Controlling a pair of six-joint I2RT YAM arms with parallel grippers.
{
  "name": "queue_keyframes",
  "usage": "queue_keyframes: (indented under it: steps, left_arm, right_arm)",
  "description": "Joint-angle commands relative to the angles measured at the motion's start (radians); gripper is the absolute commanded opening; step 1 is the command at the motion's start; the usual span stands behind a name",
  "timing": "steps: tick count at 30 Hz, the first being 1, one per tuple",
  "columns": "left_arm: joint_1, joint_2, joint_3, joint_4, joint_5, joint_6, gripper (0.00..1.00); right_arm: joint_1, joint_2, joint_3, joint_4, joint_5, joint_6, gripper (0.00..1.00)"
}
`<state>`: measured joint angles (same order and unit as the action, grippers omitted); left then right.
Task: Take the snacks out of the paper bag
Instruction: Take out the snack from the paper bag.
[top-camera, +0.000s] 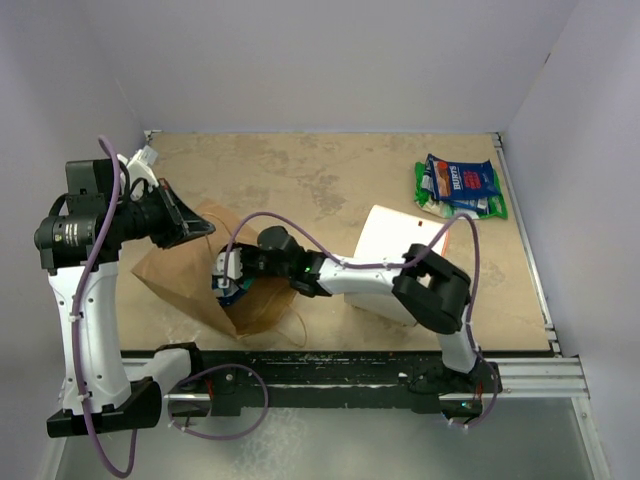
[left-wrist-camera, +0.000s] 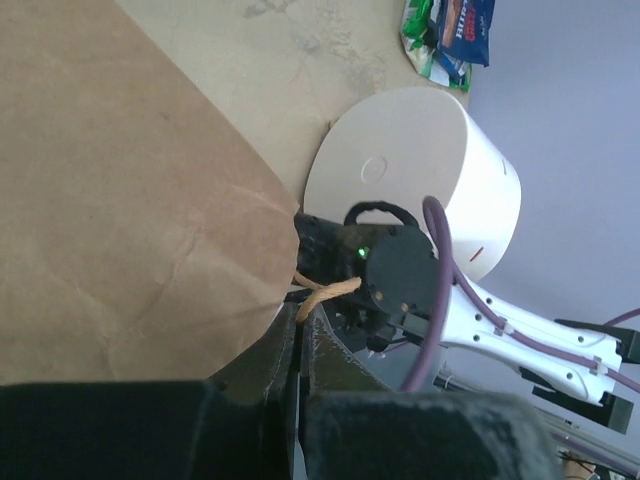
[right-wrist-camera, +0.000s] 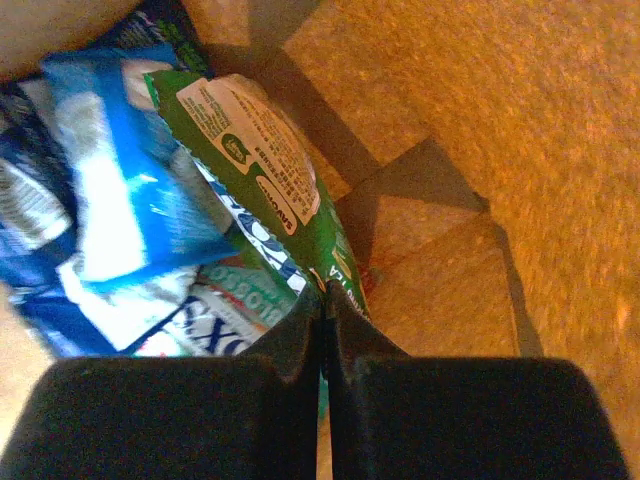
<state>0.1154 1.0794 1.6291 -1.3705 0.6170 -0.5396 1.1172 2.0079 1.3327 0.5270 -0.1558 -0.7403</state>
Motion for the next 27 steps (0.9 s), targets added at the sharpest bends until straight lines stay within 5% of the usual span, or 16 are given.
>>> queue_keyframes:
  steps: [1, 11, 27]
  left_arm:
    - [-0.003, 0.014, 0.003, 0.123, 0.022, -0.048, 0.0]
    - [-0.003, 0.03, 0.025, 0.176, 0.009, -0.069, 0.0]
    - [-0.003, -0.011, -0.014, 0.204, -0.049, -0.086, 0.0]
  right_arm:
    - [-0.002, -0.135, -0.087, -0.01, -0.059, 0.166, 0.0]
    - [-0.003, -0.385, -0.166, -0.27, -0.106, 0.344, 0.0]
    - [-0.003, -0.768, -0.089, -0.594, 0.044, 0.54, 0.0]
